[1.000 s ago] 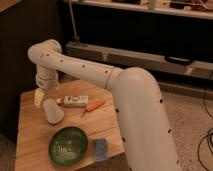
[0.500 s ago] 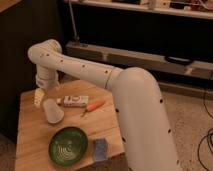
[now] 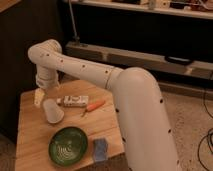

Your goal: Place the pepper in the ceramic bowl

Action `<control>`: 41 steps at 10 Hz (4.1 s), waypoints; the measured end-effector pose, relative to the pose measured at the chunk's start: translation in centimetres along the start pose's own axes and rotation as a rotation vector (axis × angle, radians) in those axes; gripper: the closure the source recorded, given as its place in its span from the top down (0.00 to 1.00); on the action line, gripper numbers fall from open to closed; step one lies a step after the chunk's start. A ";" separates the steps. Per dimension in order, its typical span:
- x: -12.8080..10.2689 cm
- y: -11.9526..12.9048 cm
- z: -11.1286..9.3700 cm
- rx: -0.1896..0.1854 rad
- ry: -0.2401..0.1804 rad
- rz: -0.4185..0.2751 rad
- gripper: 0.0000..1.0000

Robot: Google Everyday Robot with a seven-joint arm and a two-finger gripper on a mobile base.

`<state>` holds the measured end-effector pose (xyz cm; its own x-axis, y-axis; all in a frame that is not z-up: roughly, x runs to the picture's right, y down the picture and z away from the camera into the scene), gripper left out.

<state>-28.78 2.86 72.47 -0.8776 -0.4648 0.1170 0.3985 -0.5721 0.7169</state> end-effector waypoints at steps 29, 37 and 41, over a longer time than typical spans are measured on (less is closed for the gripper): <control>-25.5 15.9 -2.5 -0.112 0.157 -0.333 0.80; -22.3 20.3 5.4 -0.159 0.098 -0.434 0.80; -21.8 19.1 10.0 0.007 0.184 -0.471 0.80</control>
<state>-4.75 8.82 90.46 -0.8998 -0.2692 -0.3435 -0.0321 -0.7441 0.6673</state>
